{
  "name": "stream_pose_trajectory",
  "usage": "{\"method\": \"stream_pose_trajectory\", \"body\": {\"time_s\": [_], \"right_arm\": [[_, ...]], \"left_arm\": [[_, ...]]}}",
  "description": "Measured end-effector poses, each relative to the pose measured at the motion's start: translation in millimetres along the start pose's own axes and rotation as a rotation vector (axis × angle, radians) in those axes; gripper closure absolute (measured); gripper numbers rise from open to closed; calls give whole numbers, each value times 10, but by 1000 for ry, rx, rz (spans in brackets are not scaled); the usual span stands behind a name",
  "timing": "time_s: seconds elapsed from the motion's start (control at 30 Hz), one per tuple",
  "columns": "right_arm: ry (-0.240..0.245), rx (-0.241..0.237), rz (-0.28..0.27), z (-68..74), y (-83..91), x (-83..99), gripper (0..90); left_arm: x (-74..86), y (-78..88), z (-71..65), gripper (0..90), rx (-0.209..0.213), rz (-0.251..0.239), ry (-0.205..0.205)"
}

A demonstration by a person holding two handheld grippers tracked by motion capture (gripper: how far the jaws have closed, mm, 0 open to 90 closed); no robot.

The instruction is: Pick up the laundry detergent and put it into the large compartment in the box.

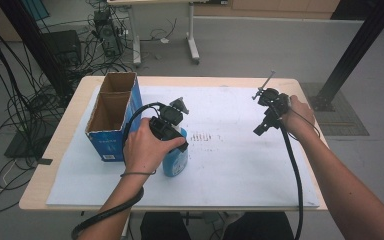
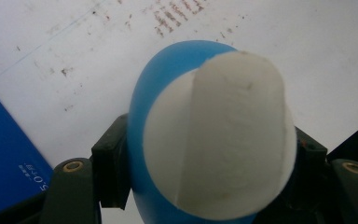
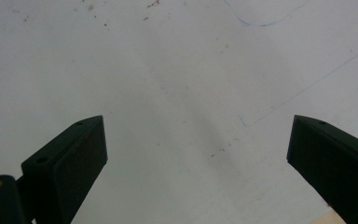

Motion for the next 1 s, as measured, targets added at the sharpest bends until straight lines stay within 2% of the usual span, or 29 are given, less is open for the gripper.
{"method": "stream_pose_trajectory", "body": {"time_s": [0.2, 1.0], "right_arm": [[-1, 2, 3, 5, 4, -5, 46], [-9, -1, 6, -8, -10, -3, 43]], "left_arm": [[2, 8, 8, 370, -3, 1, 2], [0, 6, -5, 375, -18, 3, 9]]}}
Point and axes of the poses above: each handheld gripper's, and its own axes: y roughly backward along the jaws, x roughly out of its underside, z roughly to its left, the point moved 4 cm from there along -y, roughly forward along the jaws, and after that the axes turned 2 degrees about x, right-handed, at the moved point
